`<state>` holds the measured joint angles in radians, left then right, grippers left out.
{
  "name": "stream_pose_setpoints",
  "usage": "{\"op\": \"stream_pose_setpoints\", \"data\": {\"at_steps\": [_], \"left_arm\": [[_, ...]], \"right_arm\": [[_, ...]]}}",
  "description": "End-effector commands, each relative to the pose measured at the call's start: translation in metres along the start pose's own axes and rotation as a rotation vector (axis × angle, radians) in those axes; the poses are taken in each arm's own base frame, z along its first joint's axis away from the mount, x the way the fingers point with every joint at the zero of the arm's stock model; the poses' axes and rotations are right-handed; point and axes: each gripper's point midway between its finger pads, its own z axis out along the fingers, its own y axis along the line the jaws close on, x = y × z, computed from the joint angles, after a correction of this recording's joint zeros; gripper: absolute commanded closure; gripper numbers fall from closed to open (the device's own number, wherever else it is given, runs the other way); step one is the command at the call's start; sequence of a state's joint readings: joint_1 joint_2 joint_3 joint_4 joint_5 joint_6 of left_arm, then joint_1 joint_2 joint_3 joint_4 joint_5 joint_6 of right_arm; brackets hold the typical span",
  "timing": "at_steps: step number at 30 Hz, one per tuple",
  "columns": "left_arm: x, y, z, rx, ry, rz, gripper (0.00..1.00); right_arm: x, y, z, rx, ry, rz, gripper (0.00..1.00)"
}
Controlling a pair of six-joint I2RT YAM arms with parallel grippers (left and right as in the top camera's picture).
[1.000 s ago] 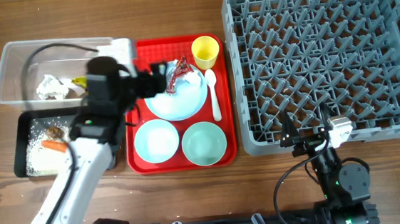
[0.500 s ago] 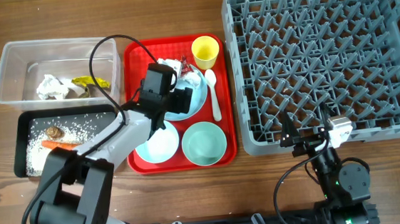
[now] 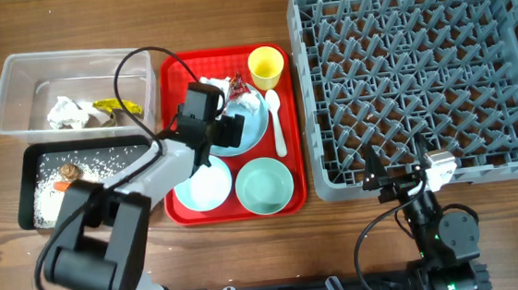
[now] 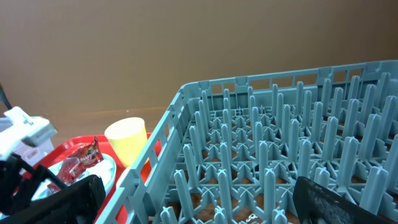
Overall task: Sort waste into correct bins and load items into the dishwasher rack
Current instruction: 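Move the left gripper to the plate and grasp the red candy wrapper, then carry the red wrapper with the left gripper into the clear bin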
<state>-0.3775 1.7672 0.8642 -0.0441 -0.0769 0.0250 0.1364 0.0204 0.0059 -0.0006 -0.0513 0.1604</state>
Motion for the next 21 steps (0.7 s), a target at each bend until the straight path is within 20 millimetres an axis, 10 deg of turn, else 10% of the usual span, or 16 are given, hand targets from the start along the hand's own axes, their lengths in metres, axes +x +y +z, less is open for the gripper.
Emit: {"op": "stream_pose_setpoints", "data": {"at_steps": [1,17,21], "left_arm": [[0.009,0.001,0.014,-0.003,0.025,0.022,0.16],[-0.005,0.0,0.012,-0.003,-0.03,0.016,0.95],[-0.016,0.001,0.001,-0.003,-0.064,0.012,0.96]], "right_arm": [[-0.001,-0.001,0.0,0.004,-0.005,-0.002,0.0],[-0.001,-0.001,0.0,0.004,-0.005,-0.002,0.0],[0.0,-0.001,0.0,0.005,-0.002,-0.002,0.0]]}}
